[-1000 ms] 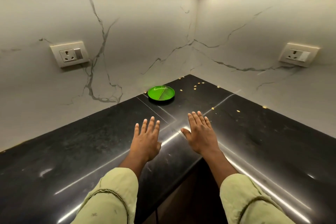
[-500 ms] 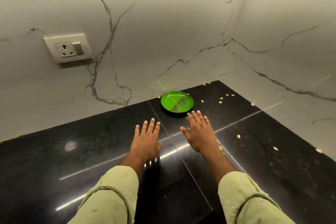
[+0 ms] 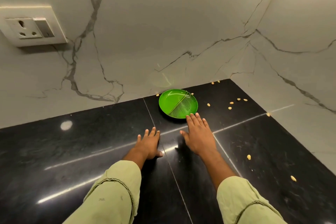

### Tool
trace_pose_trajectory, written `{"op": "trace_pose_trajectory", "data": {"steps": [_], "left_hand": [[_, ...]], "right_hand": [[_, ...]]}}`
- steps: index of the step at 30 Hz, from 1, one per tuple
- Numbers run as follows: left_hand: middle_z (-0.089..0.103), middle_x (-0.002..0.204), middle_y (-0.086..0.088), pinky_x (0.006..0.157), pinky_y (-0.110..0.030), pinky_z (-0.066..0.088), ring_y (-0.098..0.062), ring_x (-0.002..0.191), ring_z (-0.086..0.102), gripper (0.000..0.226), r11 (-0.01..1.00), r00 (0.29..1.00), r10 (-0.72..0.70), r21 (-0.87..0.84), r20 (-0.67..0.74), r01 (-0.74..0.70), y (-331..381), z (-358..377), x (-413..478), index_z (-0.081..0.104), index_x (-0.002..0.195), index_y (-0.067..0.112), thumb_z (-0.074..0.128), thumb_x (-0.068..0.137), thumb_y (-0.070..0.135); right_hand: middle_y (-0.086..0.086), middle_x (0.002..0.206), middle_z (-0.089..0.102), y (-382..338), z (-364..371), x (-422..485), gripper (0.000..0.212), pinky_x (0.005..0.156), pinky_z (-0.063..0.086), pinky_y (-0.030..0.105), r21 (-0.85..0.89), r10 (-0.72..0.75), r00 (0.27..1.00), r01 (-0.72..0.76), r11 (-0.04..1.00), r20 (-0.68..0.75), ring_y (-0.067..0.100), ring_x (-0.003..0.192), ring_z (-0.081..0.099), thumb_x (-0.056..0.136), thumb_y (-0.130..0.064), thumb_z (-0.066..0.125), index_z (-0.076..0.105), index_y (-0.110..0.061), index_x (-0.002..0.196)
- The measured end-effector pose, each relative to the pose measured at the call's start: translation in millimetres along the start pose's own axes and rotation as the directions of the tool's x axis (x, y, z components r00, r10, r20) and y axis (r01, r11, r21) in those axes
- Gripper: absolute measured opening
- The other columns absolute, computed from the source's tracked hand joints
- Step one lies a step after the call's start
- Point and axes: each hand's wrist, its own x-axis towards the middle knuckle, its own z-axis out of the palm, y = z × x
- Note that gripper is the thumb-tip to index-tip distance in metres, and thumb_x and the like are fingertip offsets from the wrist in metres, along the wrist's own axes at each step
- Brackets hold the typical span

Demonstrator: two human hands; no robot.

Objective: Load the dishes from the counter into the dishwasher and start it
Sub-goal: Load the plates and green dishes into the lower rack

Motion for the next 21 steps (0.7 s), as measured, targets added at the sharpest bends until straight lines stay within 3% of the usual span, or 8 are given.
{"op": "trace_pose_trajectory", "data": {"steps": [6,11,14,16,18,21], "left_hand": [[-0.016,0.165,-0.001,0.121,-0.057,0.006,-0.029,0.152,-0.009,0.126,0.998,0.991,-0.053,-0.012,0.124,0.055,6,-22,34,-0.006,0.158,0.012,0.087,0.074,0.029],[-0.019,0.164,0.001,0.121,-0.057,0.005,-0.028,0.152,-0.01,0.132,0.997,0.985,-0.073,-0.008,0.153,0.075,4,-22,45,-0.008,0.158,0.013,0.089,0.07,0.03],[-0.019,0.164,0.001,0.121,-0.056,0.006,-0.027,0.152,-0.01,0.132,0.997,0.985,-0.073,0.005,0.155,0.073,3,-21,46,-0.008,0.158,0.013,0.089,0.07,0.031],[-0.019,0.164,0.001,0.121,-0.056,0.007,-0.027,0.152,-0.01,0.132,0.998,0.985,-0.069,0.019,0.156,0.066,3,-20,46,-0.008,0.158,0.013,0.089,0.07,0.032],[-0.02,0.164,0.001,0.121,-0.057,0.008,-0.027,0.152,-0.01,0.133,0.997,0.985,-0.072,0.023,0.156,0.069,3,-21,47,-0.008,0.158,0.013,0.089,0.069,0.032],[-0.02,0.164,0.001,0.121,-0.057,0.008,-0.028,0.152,-0.01,0.133,0.997,0.985,-0.077,0.023,0.152,0.074,3,-20,47,-0.007,0.158,0.013,0.089,0.069,0.033]], "right_hand": [[0.007,0.163,0.018,-1,26,45,0.064,0.123,0.006,0.042,-0.047,-0.059,0.996,0.063,0.997,0.069,0.022,0.151,0.007,0.1,-0.034,0.047,0.019,-0.013,0.154],[0.011,0.147,0.045,-5,40,87,0.041,0.12,0.015,0.048,-0.146,-0.086,0.995,0.093,0.985,0.057,0.029,0.146,0.026,0.095,-0.016,0.05,0.047,-0.011,0.136],[0.014,0.135,0.055,-9,38,100,0.034,0.116,0.024,0.048,-0.219,-0.071,0.995,0.086,0.972,0.076,0.032,0.139,0.038,0.092,-0.008,0.048,0.053,-0.008,0.125],[0.015,0.123,0.061,-10,38,104,0.027,0.103,0.038,0.046,-0.239,-0.094,0.994,0.105,0.965,0.056,0.033,0.126,0.049,0.092,-0.005,0.046,0.052,-0.008,0.118],[0.016,0.11,0.065,-12,40,103,0.02,0.08,0.049,0.042,-0.254,-0.151,0.989,0.147,0.956,0.002,0.035,0.112,0.058,0.091,-0.002,0.046,0.054,-0.007,0.109],[0.015,0.097,0.068,-16,40,96,0.017,0.057,0.04,0.036,-0.264,-0.2,0.979,0.185,0.947,-0.032,0.034,0.092,0.067,0.089,0.0,0.048,0.056,-0.007,0.102]]}}
